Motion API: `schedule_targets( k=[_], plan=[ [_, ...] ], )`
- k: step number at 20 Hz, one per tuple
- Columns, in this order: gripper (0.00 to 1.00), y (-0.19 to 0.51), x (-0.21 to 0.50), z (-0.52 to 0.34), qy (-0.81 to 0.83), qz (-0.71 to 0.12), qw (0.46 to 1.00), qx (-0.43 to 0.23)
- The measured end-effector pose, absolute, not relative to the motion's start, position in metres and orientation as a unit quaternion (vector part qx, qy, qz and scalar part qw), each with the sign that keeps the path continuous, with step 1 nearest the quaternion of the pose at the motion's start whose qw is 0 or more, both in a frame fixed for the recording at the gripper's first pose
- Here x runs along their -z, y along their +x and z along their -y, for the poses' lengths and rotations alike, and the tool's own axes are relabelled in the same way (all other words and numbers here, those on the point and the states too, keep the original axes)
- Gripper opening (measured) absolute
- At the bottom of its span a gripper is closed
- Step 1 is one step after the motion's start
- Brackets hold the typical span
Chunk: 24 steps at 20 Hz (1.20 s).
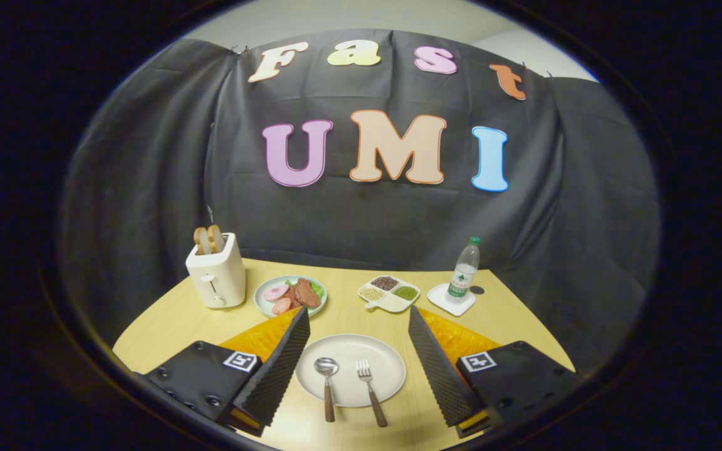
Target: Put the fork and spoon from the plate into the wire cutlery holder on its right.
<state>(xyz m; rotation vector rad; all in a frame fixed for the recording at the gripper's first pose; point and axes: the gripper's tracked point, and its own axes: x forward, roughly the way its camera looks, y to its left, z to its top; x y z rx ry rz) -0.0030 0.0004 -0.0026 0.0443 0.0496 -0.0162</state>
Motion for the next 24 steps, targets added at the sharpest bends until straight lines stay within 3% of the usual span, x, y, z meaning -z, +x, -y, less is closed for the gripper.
schedule_targets(
  k=[5,11,24],
  plan=[
    [1.00,0.004,0.018,0.007,0.031,-0.072,0.997,0.024],
    [1.00,0.022,0.058,0.024,0.035,-0.189,0.980,0.054],
    [1.00,-0.001,0.186,0.042,-0.022,-0.518,0.852,0.074]
  ],
)
